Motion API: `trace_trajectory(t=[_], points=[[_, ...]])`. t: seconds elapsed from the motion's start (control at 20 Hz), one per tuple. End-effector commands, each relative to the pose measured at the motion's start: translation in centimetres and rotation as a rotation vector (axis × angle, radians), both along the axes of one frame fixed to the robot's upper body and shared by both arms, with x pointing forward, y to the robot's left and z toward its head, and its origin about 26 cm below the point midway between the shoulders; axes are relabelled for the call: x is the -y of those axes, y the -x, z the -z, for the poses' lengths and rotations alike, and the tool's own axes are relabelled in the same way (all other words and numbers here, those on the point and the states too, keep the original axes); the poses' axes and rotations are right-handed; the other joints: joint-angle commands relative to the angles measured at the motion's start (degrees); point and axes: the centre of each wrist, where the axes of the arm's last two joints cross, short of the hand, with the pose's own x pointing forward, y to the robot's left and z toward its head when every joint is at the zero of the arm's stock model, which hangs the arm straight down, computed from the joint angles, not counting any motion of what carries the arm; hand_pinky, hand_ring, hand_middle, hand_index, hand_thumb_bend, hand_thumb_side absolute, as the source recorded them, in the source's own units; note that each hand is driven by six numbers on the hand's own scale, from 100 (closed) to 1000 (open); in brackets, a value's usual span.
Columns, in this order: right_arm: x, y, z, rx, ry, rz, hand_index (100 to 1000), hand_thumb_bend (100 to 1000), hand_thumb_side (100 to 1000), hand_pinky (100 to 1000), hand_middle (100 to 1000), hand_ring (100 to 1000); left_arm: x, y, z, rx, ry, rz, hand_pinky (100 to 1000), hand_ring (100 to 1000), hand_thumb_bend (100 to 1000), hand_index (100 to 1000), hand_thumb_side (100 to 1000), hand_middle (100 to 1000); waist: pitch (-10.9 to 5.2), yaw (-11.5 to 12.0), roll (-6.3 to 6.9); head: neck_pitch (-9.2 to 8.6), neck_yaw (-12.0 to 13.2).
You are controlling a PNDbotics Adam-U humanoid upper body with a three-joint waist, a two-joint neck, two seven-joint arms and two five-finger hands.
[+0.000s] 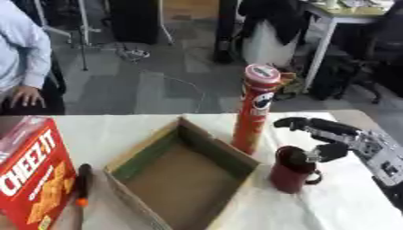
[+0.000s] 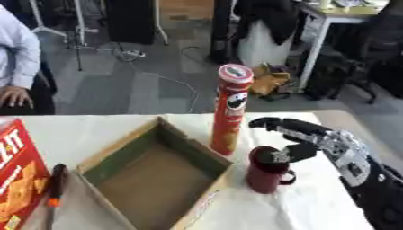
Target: Pick up objects on the table and place them in the box.
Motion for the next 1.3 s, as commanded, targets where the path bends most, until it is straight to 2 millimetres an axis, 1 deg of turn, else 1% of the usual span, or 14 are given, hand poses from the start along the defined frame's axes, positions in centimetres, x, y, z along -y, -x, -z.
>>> trace_trajectory(t=[0.05,0.2,0.35,0.5,0.55,0.6,0.65,0.7,0.75,0.8,0.9,0.95,1.0,1.3], points=[[1.0,1.4,-3.3,0.092,0.111,0.038,1000,818,1000,944,1000,1000,-0.1,0.3,-0.8,0.030,-0.012,0.001,965,903,100,798,995,814,-0.89,0.0,-0.18,-0.80,-0.2],[0.8,1.6,-3.4,0.134,0.181,0.052,1000,824,1000,947,1000,1000,-0.2,0.3,-0.8,0.029,-0.014,0.000,965,901,100,796,996,813,-0.74,0.0,-0.22,-0.81,-0.3],[0.8,1.7,-3.5,0.157,0.265,0.072,1000,787,1000,954,1000,1000,-0.2,0.3,-0.8,0.026,-0.015,-0.001,966,900,100,790,996,804,-0.67,0.0,-0.17,-0.81,-0.4],[0.7,1.7,-3.2,0.174,0.328,0.084,1000,786,1000,952,1000,1000,-0.2,0.3,-0.8,0.025,-0.016,-0.002,966,900,100,790,996,804,-0.64,-0.1,-0.12,-0.71,-0.4],[0.8,1.7,-2.9,0.168,0.341,0.084,1000,799,969,943,1000,1000,-0.2,0.3,-0.8,0.025,-0.015,-0.001,967,899,100,787,996,800,-0.63,-0.1,-0.12,-0.75,-0.5],[0.9,1.6,-2.6,0.157,0.350,0.084,1000,799,969,943,1000,1000,-0.2,0.3,-0.8,0.025,-0.015,0.000,967,899,100,787,996,800,-0.63,-0.1,-0.11,-0.80,-0.5],[1.0,1.6,-2.3,0.148,0.355,0.083,1000,832,926,940,1000,1000,-0.2,0.3,-0.8,0.024,-0.015,0.000,968,899,100,786,997,798,-0.63,-0.1,-0.09,-0.84,-0.5],[1.2,1.6,-2.1,0.138,0.356,0.083,1000,832,926,940,1000,1000,-0.2,0.3,-0.8,0.024,-0.014,0.001,968,899,100,786,997,798,-0.61,0.0,-0.07,-0.90,-0.6],[1.3,1.5,-2.0,0.129,0.356,0.085,1000,858,858,938,1000,1000,-0.2,0.3,-0.8,0.024,-0.014,0.001,968,898,100,784,997,796,-0.59,0.0,-0.06,-0.95,-0.6],[1.5,1.6,-1.8,0.118,0.356,0.089,1000,858,858,938,1000,1000,-0.2,0.3,-0.8,0.024,-0.014,0.002,968,898,100,784,997,796,-0.55,0.0,-0.07,-1.00,-0.6],[1.7,1.6,-1.6,0.101,0.358,0.091,1000,859,830,926,1000,1000,-0.2,0.3,-0.8,0.023,-0.015,0.003,968,899,100,783,998,795,-0.44,0.1,-0.11,-1.24,-0.7],[1.8,1.6,-1.5,0.094,0.359,0.090,1000,839,783,920,1000,1000,-0.1,0.3,-0.8,0.023,-0.016,0.003,968,898,100,782,997,794,-0.37,0.2,-0.14,-1.34,-0.8],[1.9,1.7,-1.5,0.087,0.362,0.090,1000,840,817,914,1000,1000,-0.1,0.4,-0.9,0.025,-0.017,0.004,969,898,100,780,998,794,-0.19,0.4,-0.24,-1.53,-1.0],[2.2,2.0,-1.4,0.080,0.375,0.096,1000,834,820,902,1000,1000,-0.2,0.4,-1.0,0.028,-0.024,0.004,970,898,100,774,999,790,0.68,1.2,-0.63,-2.29,-1.5]])
